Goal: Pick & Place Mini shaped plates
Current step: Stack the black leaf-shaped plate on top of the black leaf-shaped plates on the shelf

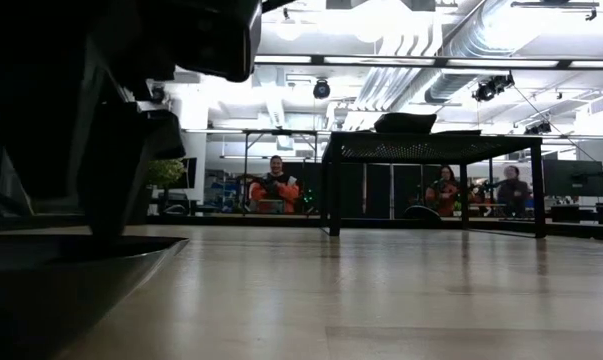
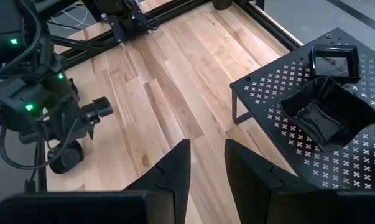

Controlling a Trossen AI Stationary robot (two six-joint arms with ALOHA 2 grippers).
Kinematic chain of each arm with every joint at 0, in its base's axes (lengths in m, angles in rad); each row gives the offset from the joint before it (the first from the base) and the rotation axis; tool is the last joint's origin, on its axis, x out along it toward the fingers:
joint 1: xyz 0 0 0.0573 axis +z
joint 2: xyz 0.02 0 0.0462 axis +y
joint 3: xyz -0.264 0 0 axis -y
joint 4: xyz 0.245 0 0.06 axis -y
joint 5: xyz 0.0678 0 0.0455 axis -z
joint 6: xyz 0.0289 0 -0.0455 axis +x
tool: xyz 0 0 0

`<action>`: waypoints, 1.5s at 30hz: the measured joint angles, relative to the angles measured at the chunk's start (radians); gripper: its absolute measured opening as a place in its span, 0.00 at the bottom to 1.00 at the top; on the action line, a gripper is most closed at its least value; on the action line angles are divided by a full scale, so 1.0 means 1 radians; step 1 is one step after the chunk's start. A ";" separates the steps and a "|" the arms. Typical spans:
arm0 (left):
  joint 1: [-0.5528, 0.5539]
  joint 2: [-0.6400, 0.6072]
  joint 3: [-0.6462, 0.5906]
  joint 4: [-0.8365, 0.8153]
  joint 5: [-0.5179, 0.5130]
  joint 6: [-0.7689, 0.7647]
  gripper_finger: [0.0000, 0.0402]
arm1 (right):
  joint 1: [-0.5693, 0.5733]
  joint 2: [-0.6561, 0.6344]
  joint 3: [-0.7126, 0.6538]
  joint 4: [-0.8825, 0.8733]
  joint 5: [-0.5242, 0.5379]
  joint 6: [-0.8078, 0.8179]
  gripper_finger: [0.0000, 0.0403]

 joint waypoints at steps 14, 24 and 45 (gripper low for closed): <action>0.000 0.000 0.000 -0.001 0.049 0.093 0.55 | 0.000 0.000 0.000 0.000 0.000 -0.003 0.23; 0.000 0.029 -0.004 -0.007 0.138 0.121 0.55 | 0.000 0.000 0.000 0.000 0.000 -0.044 0.23; 0.001 0.061 0.000 0.050 0.119 0.090 0.43 | 0.000 0.000 0.000 -0.009 0.007 -0.080 0.23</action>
